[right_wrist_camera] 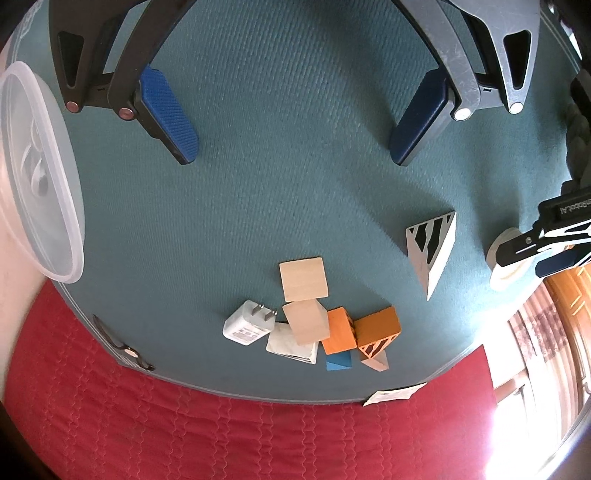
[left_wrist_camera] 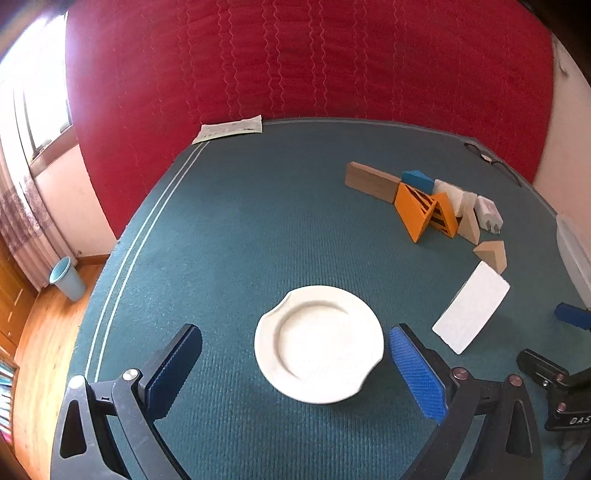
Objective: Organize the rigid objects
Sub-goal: 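Grasp the white card with the right gripper while the left gripper holds the plate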
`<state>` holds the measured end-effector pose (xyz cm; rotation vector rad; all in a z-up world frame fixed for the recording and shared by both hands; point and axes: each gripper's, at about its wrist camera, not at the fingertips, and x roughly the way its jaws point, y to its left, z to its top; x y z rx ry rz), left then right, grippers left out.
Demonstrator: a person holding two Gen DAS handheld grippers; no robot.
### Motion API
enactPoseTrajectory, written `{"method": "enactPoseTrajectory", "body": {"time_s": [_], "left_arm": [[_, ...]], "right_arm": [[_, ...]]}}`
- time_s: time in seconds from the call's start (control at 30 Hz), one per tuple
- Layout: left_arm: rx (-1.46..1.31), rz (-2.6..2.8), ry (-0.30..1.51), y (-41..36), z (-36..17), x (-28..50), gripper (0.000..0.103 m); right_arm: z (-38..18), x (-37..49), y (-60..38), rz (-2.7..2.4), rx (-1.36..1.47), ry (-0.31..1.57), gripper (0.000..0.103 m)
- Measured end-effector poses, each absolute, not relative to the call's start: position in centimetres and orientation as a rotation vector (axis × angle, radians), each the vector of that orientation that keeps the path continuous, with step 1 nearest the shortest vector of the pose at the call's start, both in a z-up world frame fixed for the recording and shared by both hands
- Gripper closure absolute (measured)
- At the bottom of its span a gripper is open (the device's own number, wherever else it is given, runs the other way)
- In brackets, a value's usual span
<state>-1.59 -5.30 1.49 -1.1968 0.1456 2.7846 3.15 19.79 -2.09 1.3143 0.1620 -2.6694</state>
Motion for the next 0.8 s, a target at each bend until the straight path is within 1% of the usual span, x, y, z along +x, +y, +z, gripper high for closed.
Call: {"method": "enactPoseTrajectory", "body": {"time_s": [0.27, 0.3, 0.33, 0.37, 0.4, 0.47, 0.5, 0.6, 0.73, 0.8], "left_arm": [[-1.198, 2.755, 0.094, -5.7, 1.4, -1.7, 0.000], [-1.209, 2.752, 0.097, -5.7, 1.3, -1.8, 0.002], [-1.221, 2.745, 0.097, -5.6, 1.1, -2.0, 0.009], [-1.236, 2.736, 0.094, -5.7, 1.0, -2.1, 0.014], [-1.255, 2.721, 0.085, -5.7, 0.8, -2.2, 0.022], [-1.244, 2.728, 0.078, -5.8, 0.9, -2.1, 0.031], [-1.236, 2.728, 0.071, -5.8, 0.9, -1.9, 0.034], [-1.222, 2.745, 0.053, -6.1, 1.1, -1.8, 0.034], [-1.218, 2.774, 0.003, -6.7, 1.1, -1.8, 0.034], [-1.221, 2.787, -0.028, -7.2, 1.2, -1.9, 0.034]], "right_arm": [[-2.2, 3.3, 19.8, -2.672, 1.320, 0.148, 0.000], [-2.2, 3.4, 19.6, -2.663, 1.317, 0.144, 0.000], [-2.1, 3.5, 19.4, -2.657, 1.311, 0.143, 0.003], [-2.0, 3.7, 19.0, -2.643, 1.296, 0.135, 0.005], [-1.8, 3.9, 18.6, -2.633, 1.285, 0.132, 0.008], [-1.4, 4.1, 17.7, -2.600, 1.251, 0.124, 0.012], [-1.3, 4.2, 17.2, -2.587, 1.236, 0.121, 0.014], [-1.0, 4.1, 16.1, -2.555, 1.213, 0.114, 0.019], [-0.6, 3.8, 14.7, -2.533, 1.202, 0.104, 0.019], [-0.5, 3.3, 14.5, -2.507, 1.220, 0.051, 0.019]]}}
